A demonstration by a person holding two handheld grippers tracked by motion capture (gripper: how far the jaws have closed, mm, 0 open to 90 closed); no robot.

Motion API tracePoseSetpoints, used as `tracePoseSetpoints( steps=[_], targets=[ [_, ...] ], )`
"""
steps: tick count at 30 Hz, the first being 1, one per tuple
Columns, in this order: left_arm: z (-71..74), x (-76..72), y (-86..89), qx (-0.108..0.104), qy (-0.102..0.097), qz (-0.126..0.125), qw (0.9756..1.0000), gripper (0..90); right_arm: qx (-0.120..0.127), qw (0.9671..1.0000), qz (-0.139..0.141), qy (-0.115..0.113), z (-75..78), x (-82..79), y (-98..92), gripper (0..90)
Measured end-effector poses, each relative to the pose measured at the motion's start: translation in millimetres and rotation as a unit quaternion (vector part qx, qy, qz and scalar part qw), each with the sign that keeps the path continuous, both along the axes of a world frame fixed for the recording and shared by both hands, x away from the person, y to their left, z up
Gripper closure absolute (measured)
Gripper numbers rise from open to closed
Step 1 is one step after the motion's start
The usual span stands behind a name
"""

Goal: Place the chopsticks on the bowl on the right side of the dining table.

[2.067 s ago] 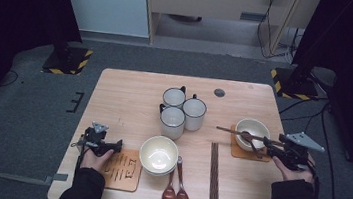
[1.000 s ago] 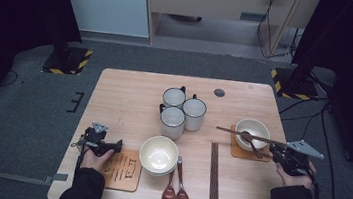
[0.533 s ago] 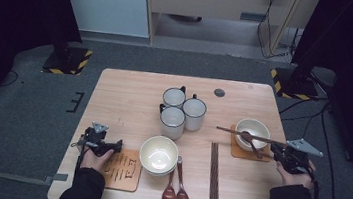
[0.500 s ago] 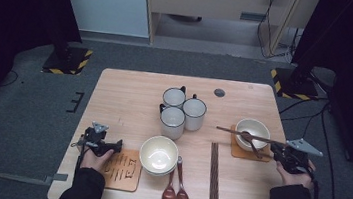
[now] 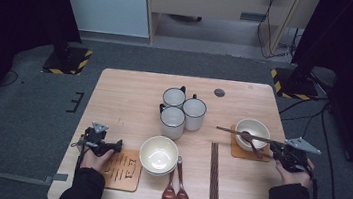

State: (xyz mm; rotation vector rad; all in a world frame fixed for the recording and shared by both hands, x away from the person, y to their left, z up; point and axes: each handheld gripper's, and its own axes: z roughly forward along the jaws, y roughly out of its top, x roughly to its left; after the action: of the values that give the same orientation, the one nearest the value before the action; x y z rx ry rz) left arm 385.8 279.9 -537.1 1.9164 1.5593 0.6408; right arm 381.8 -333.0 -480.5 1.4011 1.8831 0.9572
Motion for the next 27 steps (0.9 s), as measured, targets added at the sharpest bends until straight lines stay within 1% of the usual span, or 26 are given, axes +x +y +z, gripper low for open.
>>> tracePoseSetpoints(
  steps=[27],
  targets=[
    [0.0,0.0,0.0,0.0,0.0,0.0,1.0,0.0,-0.001,0.9999,-0.009,-0.005,-0.8,6.0,-2.7,79.1]
  ],
)
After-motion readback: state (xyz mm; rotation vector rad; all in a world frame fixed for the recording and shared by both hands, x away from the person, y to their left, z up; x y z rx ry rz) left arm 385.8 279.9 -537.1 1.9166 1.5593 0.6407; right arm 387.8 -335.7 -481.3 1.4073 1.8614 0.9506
